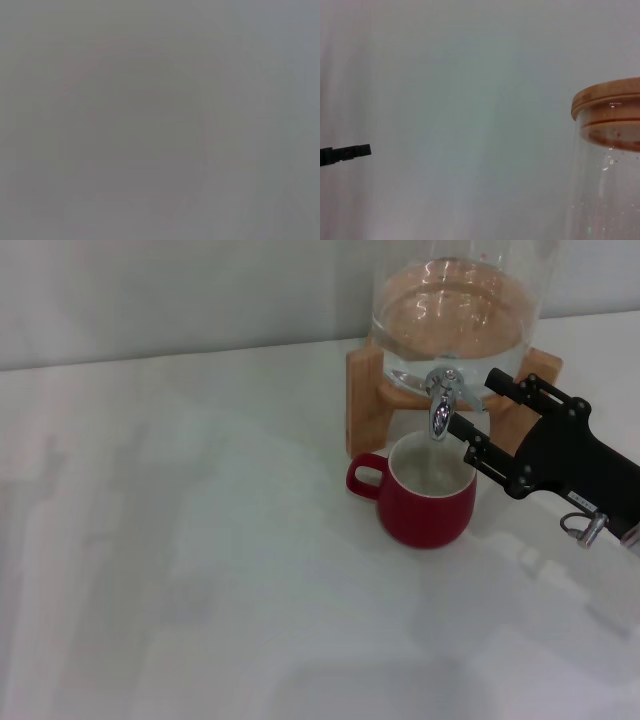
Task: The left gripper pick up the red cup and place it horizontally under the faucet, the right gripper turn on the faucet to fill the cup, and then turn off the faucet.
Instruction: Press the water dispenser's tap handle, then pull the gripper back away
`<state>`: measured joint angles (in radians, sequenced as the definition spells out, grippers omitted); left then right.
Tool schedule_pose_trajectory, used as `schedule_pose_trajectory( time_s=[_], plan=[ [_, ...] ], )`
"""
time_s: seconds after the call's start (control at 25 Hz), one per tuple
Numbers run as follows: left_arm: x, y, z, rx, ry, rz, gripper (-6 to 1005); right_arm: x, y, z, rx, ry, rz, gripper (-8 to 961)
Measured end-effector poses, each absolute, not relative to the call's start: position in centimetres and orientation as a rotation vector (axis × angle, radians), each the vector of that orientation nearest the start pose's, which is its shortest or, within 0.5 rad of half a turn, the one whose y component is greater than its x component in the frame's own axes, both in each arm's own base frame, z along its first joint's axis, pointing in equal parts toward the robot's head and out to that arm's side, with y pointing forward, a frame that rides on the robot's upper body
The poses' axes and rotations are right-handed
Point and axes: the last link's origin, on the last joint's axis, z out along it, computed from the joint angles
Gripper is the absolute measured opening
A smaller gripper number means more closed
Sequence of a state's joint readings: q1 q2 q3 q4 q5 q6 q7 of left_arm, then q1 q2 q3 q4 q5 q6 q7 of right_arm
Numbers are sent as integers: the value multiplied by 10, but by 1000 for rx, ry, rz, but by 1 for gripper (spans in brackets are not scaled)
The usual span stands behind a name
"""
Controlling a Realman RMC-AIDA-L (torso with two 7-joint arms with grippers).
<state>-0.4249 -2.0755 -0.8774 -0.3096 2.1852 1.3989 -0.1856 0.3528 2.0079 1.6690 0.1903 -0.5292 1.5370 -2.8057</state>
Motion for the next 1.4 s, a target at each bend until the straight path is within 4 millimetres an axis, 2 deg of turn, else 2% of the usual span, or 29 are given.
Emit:
schedule_pose_trajectory(
  time_s=[1.4],
  plan=[
    [-281, 336, 15, -1366, -446, -1058, 887, 297, 288, 2, -2019, 90, 947, 617]
  ],
)
